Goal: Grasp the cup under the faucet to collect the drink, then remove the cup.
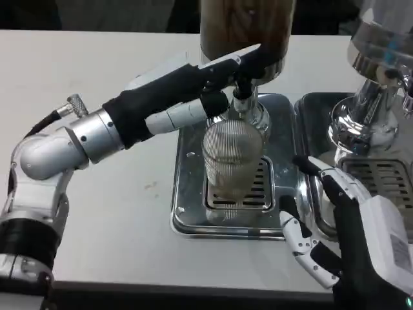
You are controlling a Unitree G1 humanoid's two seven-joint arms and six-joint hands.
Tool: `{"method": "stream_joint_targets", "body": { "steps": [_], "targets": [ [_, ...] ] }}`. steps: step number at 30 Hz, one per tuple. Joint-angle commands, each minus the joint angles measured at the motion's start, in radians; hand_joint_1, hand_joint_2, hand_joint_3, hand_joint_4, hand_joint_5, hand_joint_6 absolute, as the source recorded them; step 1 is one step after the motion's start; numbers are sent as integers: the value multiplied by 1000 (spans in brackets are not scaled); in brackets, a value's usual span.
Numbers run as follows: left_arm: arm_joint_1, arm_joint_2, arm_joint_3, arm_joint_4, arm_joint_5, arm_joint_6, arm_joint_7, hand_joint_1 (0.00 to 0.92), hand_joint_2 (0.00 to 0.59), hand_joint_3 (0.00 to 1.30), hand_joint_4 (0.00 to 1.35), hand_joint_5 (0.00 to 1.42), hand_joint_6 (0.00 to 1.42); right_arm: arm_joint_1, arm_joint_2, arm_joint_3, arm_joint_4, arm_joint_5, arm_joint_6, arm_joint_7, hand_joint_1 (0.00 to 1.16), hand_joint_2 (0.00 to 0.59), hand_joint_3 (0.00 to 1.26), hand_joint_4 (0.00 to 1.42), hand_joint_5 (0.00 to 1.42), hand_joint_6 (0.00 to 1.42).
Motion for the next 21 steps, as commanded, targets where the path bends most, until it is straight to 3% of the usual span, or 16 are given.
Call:
{"method": "stream_joint_targets", "body": {
  "steps": [1,21],
  "targets": [
    [0,17,-43,21,61,-27,4,0,31,69,0,62,56,5,-3,-5,-24,4,5,6,431,443,282,270,173,108],
    [0,61,-129,29,170,-149,127,0,33,69,0,71,65,6,-2,-7,-33,15,13,15,431,443,289,271,170,110]
  ]
}}
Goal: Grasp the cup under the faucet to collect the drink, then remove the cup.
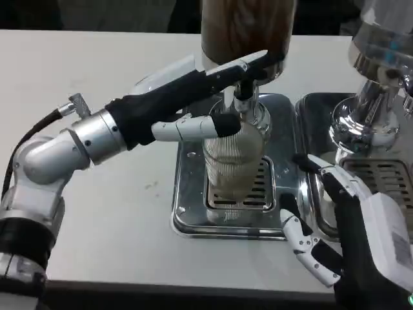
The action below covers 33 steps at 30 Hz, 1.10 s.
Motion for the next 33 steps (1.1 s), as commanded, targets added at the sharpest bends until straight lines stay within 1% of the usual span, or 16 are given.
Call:
{"method": "stream_joint_targets", "body": {
  "steps": [1,5,16,21,25,27,29,32,33],
  "targets": [
    [4,28,-52,14,94,-22,11,0,33,69,0,71,66,5,2,-7,-13,11,7,4,431,443,288,271,170,110],
    [2,41,-72,16,142,-53,60,0,36,69,0,72,68,4,-1,-6,-15,8,6,4,431,443,284,271,170,110],
    [-1,66,-124,24,230,-107,176,0,40,69,0,72,70,-5,-7,-12,-18,16,6,12,431,443,284,271,170,110],
    [-1,82,-147,14,293,-137,250,0,39,69,0,70,71,-13,-4,-16,-15,39,1,19,431,443,275,262,170,112],
    [-3,90,-161,18,320,-144,290,0,41,69,0,65,71,-15,-1,-22,-13,94,-12,32,441,424,238,238,170,127],
    [-4,93,-167,18,328,-144,303,0,42,69,0,64,71,-17,0,-26,-10,130,-19,44,445,385,204,215,170,142],
    [-5,95,-173,19,331,-144,312,0,43,69,0,63,71,-24,-2,-32,-4,188,-35,65,449,350,183,199,170,157],
    [-7,97,-178,22,333,-145,320,0,43,69,0,62,71,-33,-5,-38,1,250,-48,93,470,307,142,178,173,171],
    [-8,98,-180,23,335,-146,323,0,43,69,0,61,71,-35,-6,-40,2,264,-50,102,474,304,139,177,173,173]
  ]
}}
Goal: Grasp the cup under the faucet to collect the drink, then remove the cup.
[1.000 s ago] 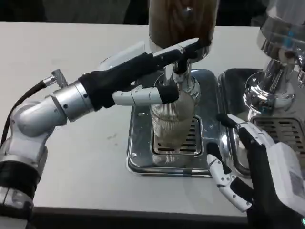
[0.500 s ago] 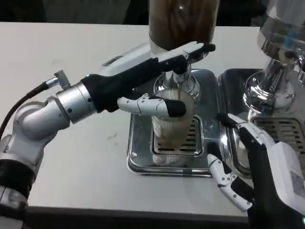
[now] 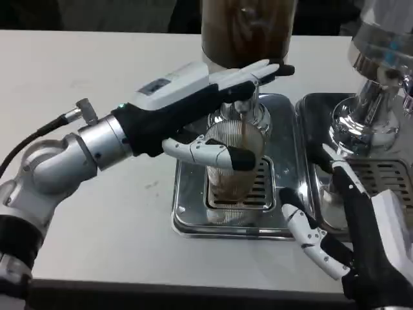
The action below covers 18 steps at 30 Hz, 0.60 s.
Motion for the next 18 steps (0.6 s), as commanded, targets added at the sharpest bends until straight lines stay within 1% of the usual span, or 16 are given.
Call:
{"method": "stream_joint_targets", "body": {
  "steps": [1,5,8,11,18],
  "targets": [
    [0,22,-45,21,68,16,-29,0,43,69,0,61,71,-21,-3,-11,12,87,-34,45,486,296,130,167,173,174],
    [-3,24,-50,24,68,17,-22,0,43,69,0,61,71,-41,-11,-15,33,166,-51,95,512,266,99,145,170,177],
    [-4,25,-54,24,69,16,-19,0,43,69,0,61,71,-56,-15,-16,48,217,-53,134,521,261,88,142,160,177],
    [-5,27,-58,23,67,17,-15,0,43,69,0,61,71,-64,-18,-19,55,242,-47,160,525,261,87,142,151,166],
    [-5,30,-65,22,66,17,-6,0,48,69,0,61,71,-83,-22,-28,67,273,-16,217,541,247,67,109,115,136]
  ]
}}
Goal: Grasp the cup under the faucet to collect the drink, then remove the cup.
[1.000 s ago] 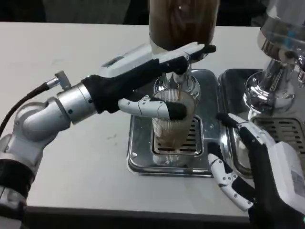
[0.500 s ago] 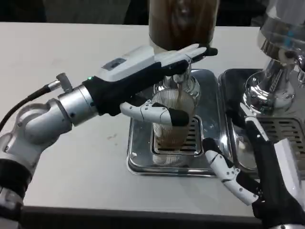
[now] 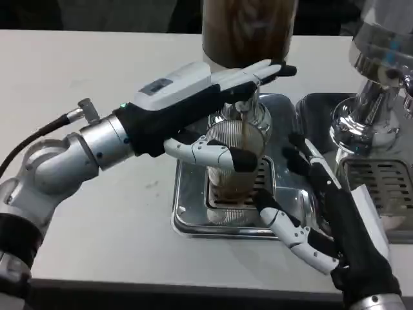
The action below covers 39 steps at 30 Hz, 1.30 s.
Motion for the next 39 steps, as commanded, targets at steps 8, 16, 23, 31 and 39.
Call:
{"method": "stream_joint_targets", "body": {
  "steps": [8,16,23,31,39],
  "targets": [
    [6,22,-34,15,63,17,-32,0,49,69,0,60,71,-38,-1,-20,58,14,15,38,544,244,48,97,89,114],
    [0,26,-34,11,62,17,-36,0,50,69,0,60,71,-89,12,-26,143,0,-10,17,544,244,47,77,68,87],
    [-5,30,-35,13,64,18,-32,0,54,69,0,60,71,-133,13,-31,207,-5,-33,1,544,244,47,68,62,72],
    [-5,35,-35,11,65,15,-27,0,55,69,0,60,65,-176,16,-40,270,0,-59,-14,544,247,47,66,61,66],
    [-2,41,-30,13,62,11,-23,0,56,69,0,60,59,-217,26,-50,332,20,-87,-19,534,260,50,66,50,65]
  ]
}}
